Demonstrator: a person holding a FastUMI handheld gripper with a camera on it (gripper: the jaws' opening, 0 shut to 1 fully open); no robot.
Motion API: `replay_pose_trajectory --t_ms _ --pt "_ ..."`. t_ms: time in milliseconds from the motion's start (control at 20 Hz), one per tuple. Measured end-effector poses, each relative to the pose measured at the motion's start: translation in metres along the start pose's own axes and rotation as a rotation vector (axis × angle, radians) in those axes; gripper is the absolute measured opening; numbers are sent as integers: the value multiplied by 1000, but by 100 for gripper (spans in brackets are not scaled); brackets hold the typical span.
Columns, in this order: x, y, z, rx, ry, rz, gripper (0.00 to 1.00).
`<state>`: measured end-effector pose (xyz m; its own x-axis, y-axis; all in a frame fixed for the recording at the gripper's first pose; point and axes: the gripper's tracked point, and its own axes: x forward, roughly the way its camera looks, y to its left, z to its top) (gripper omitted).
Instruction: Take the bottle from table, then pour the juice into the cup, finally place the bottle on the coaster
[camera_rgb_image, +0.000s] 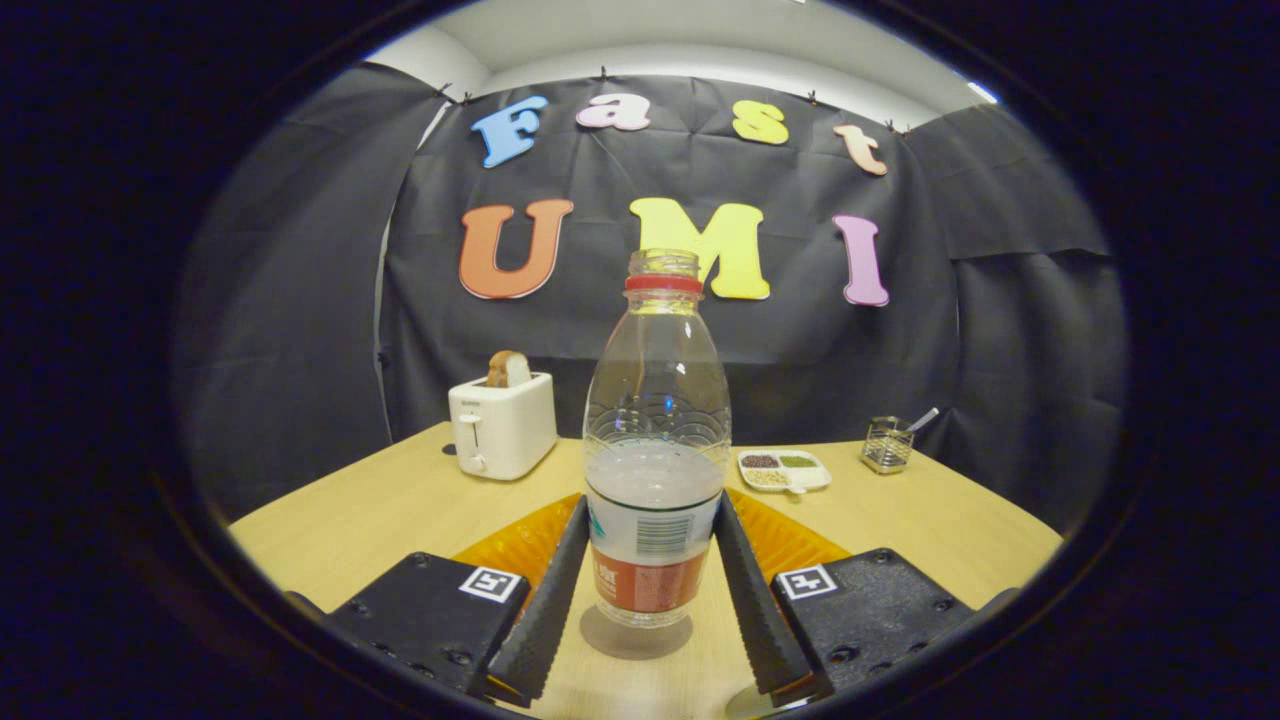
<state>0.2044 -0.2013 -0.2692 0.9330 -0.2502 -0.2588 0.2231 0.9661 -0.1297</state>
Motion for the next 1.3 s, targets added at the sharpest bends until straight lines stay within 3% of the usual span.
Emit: replay_pose_trajectory --t_ms 650,950,1150,1200,1300 --pt "28 17 -68 -98 99 15 81" --pt "27 8 -64 -98 84 -7 84" --pt "25 6 -60 -108 80 1 92" --pt "23 7 -60 -100 84 10 99" --pt "20 6 -59 -84 92 14 100"
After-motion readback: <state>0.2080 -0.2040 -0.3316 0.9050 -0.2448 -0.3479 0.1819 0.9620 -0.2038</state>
